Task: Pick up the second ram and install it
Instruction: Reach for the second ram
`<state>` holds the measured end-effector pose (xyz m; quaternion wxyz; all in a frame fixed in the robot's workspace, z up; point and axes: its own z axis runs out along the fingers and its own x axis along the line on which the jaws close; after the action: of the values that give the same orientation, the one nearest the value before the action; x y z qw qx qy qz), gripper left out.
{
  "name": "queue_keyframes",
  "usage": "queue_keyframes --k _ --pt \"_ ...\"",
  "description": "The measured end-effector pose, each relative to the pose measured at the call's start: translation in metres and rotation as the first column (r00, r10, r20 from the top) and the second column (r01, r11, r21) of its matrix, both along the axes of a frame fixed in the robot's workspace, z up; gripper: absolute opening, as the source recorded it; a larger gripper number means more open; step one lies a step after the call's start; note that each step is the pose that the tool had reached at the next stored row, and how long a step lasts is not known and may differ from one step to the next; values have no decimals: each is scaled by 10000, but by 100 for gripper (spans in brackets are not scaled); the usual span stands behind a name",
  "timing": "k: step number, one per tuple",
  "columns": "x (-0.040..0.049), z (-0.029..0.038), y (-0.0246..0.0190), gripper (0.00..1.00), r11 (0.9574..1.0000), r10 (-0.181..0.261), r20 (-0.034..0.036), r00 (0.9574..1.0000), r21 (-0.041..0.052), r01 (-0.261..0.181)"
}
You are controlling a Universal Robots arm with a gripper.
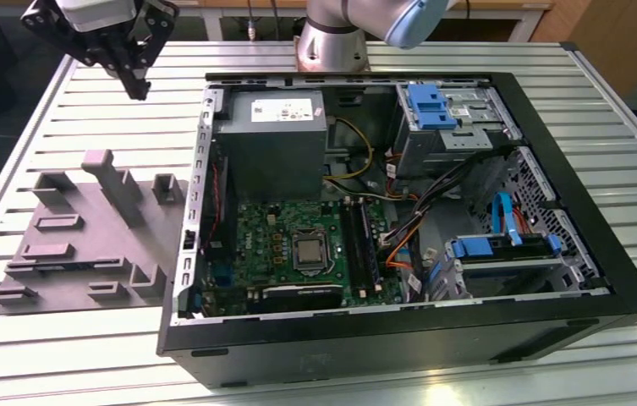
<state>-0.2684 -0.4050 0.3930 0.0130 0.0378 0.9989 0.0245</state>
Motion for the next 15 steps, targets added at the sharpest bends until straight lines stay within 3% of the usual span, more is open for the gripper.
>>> queue_keyframes --k 15 --pt "-33 0 -43 11 10000 -2 0 10000 1 2"
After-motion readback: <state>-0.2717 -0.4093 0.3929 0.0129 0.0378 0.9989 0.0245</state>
